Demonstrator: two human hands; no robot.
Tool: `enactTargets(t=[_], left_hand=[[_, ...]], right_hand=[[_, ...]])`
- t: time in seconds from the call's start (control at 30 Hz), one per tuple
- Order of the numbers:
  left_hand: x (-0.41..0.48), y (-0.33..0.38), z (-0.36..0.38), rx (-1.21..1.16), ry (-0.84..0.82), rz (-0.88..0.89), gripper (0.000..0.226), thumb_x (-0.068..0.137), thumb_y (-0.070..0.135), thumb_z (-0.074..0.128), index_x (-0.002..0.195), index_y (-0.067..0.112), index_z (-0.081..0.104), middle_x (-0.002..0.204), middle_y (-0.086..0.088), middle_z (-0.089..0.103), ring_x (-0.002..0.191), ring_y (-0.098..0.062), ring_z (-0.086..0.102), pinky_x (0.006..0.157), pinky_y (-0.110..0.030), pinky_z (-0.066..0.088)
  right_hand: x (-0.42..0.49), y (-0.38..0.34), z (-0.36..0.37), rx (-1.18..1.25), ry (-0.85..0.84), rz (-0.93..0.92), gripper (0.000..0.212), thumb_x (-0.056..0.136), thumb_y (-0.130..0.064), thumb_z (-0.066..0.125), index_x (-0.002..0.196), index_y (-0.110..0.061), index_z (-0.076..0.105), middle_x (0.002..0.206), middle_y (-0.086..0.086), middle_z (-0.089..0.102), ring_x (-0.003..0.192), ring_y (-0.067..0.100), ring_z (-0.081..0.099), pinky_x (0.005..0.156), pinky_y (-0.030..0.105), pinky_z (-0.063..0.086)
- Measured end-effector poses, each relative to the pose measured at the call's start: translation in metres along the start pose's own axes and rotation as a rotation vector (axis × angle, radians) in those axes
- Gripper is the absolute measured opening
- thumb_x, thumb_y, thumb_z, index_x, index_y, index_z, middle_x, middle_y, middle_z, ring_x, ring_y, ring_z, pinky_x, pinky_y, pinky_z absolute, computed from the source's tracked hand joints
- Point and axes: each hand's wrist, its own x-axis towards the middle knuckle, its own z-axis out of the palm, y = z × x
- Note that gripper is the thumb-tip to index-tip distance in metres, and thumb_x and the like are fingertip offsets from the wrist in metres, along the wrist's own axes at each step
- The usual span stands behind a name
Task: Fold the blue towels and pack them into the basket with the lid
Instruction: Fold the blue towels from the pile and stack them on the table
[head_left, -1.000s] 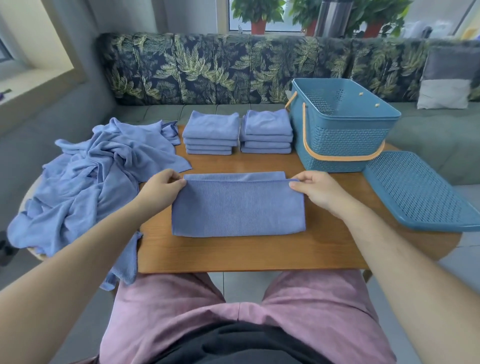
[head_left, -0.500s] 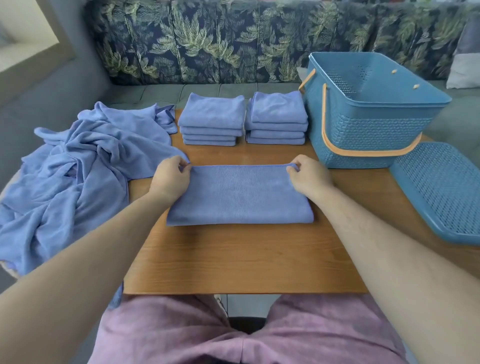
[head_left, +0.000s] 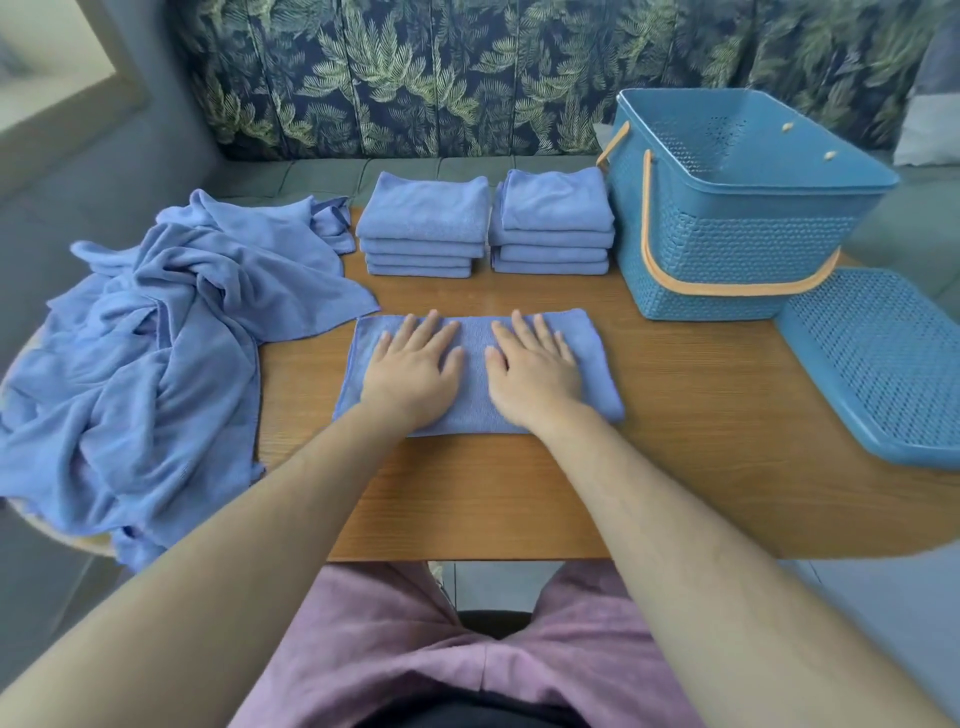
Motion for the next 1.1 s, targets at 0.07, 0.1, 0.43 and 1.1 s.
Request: enactTargets(t=[0.07,0.1,0.43,1.1], left_hand=[[0.001,-0.017,-0.007,0.033,-0.024,-0.026,0.056,0.103,0.055,0.024,0.157,0.039,0.024,0.167,0.010,0.011,0.155,-0.017,0.006,0.125,-0.040,0.001],[0.001,-0.024,-0.010,0.047,-0.031,-0.031,0.058,0.102,0.057,0.023,0.157,0.039,0.024,0.167,0.010,0.011,0.155,-0.016,0.005,0.125,-0.040,0.000],[-0.001,-0.049,-0.021,0.094,-0.047,-0.051,0.073,0.094,0.073,0.023,0.157,0.037,0.022,0.168,0.004,0.012,0.154,-0.015,0.004,0.125,-0.046,-0.001],[-0.066,-0.022,-0.036,0.132,0.116,0.290,0.051,0.091,0.063,0.038,0.119,0.032,0.068,0.105,0.005,0.051,0.106,-0.024,0.053,0.091,-0.040,0.038]], right_hand=[[0.002,0.022,-0.006,-0.035,-0.020,0.037,0.058,0.106,-0.047,0.014,0.162,-0.031,0.012,0.170,-0.006,-0.001,0.156,0.018,-0.006,0.126,0.042,-0.005],[0.002,0.032,-0.009,-0.049,-0.028,0.054,0.059,0.105,-0.049,0.012,0.162,-0.032,0.010,0.169,-0.005,-0.004,0.156,0.018,-0.007,0.126,0.042,-0.005],[-0.009,0.045,-0.020,-0.142,-0.039,0.168,0.061,0.105,-0.050,0.011,0.162,-0.030,0.006,0.170,-0.001,-0.006,0.156,0.023,-0.010,0.124,0.051,-0.006],[-0.041,0.028,-0.041,-0.052,0.029,-0.142,0.042,0.102,-0.022,0.050,0.136,-0.045,0.058,0.162,-0.016,0.031,0.154,0.016,0.012,0.115,0.041,0.020]])
